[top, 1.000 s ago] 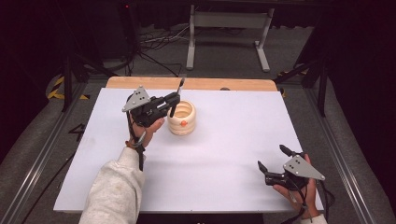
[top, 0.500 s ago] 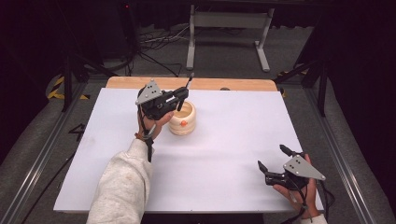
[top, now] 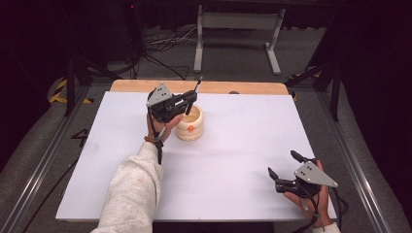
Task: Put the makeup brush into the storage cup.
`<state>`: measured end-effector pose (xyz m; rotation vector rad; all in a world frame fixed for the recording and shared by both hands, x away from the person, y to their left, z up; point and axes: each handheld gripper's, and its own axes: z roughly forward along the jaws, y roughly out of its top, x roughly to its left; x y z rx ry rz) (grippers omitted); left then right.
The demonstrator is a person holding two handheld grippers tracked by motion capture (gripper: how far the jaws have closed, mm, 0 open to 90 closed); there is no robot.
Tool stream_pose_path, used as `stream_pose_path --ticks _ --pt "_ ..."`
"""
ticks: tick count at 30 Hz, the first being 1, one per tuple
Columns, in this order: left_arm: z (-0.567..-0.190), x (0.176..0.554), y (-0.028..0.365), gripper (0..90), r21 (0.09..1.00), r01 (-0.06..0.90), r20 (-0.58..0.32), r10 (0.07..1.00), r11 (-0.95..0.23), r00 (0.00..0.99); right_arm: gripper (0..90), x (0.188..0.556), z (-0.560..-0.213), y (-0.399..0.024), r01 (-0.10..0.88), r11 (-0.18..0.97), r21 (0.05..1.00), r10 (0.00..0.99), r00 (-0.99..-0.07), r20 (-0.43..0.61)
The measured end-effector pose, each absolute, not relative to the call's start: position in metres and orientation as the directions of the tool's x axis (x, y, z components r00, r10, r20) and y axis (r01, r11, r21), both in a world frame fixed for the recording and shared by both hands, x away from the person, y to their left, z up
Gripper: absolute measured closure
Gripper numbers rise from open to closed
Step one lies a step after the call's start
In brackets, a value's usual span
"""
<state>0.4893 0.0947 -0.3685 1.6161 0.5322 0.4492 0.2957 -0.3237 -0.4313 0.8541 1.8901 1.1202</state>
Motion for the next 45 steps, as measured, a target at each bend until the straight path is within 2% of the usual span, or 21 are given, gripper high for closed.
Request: stream_pose_path --ticks 21,45 --pt "-0.408 0.492 0.094 79.2 0.981 0.142 -0.038 0.584 -0.134 0.811 7.7 0.295 -0.431 -0.32 0.158 0.4 0.903 0.825 -0.491 -0.28" --pt "-0.416 0.481 0.1 79.2 0.972 0.163 -0.035 0.585 -0.168 0.811 7.7 0.295 -0.431 -0.319 0.153 0.405 0.902 0.822 -0.493 -0.285"
